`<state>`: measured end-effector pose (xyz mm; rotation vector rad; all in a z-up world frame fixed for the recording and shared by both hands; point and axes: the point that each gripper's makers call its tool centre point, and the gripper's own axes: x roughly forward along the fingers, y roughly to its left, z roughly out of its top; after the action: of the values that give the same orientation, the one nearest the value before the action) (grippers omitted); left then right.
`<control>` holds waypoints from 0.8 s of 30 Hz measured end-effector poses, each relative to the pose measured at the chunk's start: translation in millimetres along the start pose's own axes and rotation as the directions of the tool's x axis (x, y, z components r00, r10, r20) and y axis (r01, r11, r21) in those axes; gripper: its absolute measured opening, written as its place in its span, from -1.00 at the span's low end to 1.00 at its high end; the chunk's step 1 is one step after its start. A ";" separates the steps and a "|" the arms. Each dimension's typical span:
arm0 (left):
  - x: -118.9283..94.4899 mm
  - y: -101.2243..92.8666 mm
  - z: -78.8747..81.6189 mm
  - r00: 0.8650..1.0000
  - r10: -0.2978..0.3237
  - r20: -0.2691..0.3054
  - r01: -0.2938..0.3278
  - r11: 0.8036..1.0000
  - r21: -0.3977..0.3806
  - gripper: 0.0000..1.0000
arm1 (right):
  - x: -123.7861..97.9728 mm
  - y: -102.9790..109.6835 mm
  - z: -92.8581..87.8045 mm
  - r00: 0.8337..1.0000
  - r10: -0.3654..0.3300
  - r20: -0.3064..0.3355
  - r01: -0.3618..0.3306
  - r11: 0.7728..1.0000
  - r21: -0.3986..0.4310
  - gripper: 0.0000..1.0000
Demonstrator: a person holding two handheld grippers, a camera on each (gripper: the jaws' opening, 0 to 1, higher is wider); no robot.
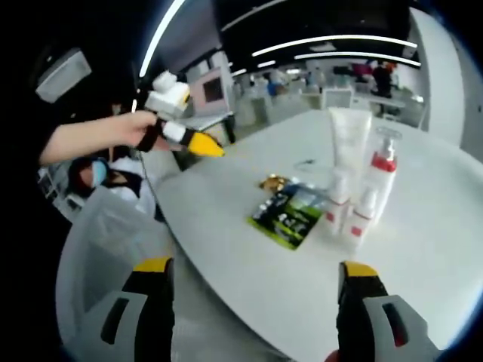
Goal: Arrange the skincare products in the storage area until every visible bottle or jar stands upright without overlapping.
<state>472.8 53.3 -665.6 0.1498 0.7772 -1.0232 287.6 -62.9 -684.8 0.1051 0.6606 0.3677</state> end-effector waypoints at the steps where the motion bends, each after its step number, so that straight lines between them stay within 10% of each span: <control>1: -4.4 -1.3 -1.4 1.000 0.001 0.014 -0.002 1.000 0.008 0.98 | 0.0 -0.5 0.1 1.000 -0.002 0.000 0.002 1.000 0.001 0.86; 9: -27.4 -17.2 -7.3 0.989 0.045 0.144 -0.068 0.985 0.157 0.98 | -2.9 -3.7 9.0 0.999 -0.015 0.043 0.014 1.000 0.002 0.91; 24: -53.6 -40.0 -30.2 0.976 -0.002 0.218 -0.041 0.981 0.188 0.98 | -9.0 -22.0 23.2 0.989 -0.083 0.123 0.085 0.996 -0.005 0.98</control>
<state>409.8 83.7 -643.7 0.2069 0.4766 -1.0751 302.0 -86.2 -666.0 0.0887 0.5399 0.2811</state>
